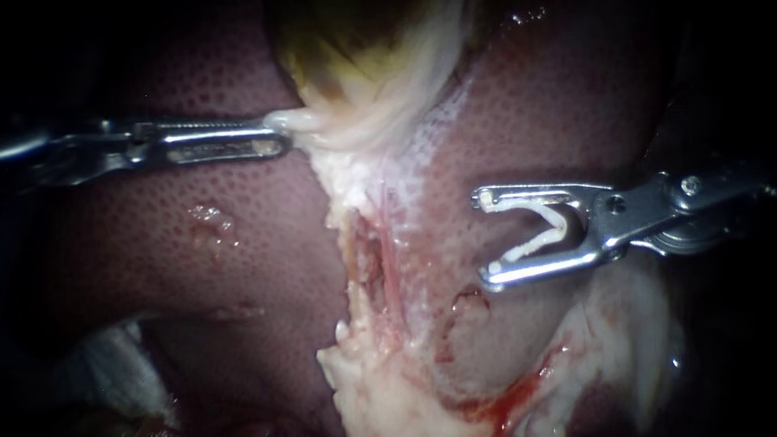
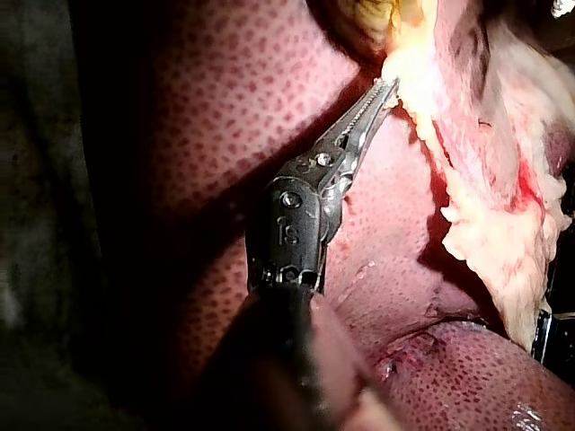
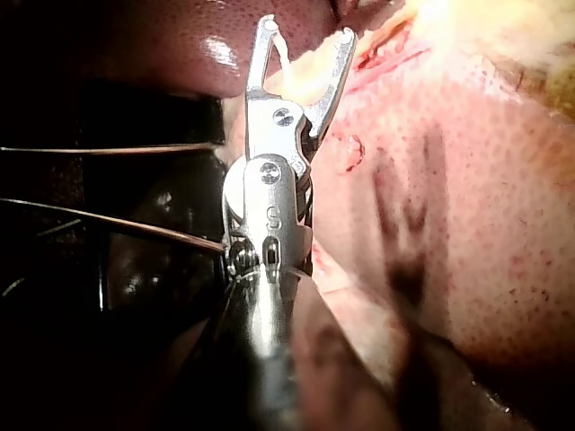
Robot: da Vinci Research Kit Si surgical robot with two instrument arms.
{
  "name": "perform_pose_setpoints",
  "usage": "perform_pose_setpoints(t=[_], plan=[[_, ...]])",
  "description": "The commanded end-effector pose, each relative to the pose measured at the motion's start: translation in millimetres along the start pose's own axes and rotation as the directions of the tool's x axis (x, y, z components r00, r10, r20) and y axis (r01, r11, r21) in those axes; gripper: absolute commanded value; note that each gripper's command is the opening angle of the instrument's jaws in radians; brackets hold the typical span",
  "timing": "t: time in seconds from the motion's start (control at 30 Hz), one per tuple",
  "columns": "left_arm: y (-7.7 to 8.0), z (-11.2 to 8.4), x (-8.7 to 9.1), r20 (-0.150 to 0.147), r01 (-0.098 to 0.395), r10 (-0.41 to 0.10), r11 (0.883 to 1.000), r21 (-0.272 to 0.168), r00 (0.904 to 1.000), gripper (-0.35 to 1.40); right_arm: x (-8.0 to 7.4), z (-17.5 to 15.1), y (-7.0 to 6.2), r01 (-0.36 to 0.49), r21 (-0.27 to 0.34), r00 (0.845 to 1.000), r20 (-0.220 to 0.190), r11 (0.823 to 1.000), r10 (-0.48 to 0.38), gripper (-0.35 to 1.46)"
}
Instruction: Clipping first clip left tube
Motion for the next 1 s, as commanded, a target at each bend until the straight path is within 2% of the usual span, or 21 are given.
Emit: perform_pose_setpoints(t=[0.03,0.33,0.43,0.5,0.7,1.0], plan=[[0.1,-0.3,0.4,-0.012,-0.002,0.002,1.000,0.000,0.9999,-0.35,0.0,0.1,0.0,0.000,0.000,1.000,0.000,1.000,0.000,0.52],[0.9,-0.9,0.7,-0.019,-0.004,0.005,1.000,0.008,0.9998,-0.35,-0.2,0.5,0.0,0.002,-0.002,1.000,0.000,1.000,-0.002,0.52],[1.1,-0.9,0.6,-0.019,-0.005,0.005,1.000,0.009,0.9998,-0.35,-0.8,1.2,0.1,0.005,-0.008,1.000,0.001,1.000,-0.005,0.53],[1.3,-1.0,0.6,-0.019,-0.005,0.005,1.000,0.010,0.9998,-0.35,-1.7,2.0,0.2,0.011,-0.004,1.000,0.001,1.000,-0.010,0.53],[1.8,-1.1,0.7,-0.019,-0.004,0.004,1.000,0.015,0.9998,-0.35,-5.8,5.4,1.1,-0.009,0.019,1.000,0.004,1.000,0.009,0.53],[2.4,-1.3,0.8,-0.019,-0.004,0.004,1.000,0.009,0.9998,-0.35,-13.6,11.2,3.2,-0.077,0.048,0.996,0.045,0.996,0.075,0.53]])
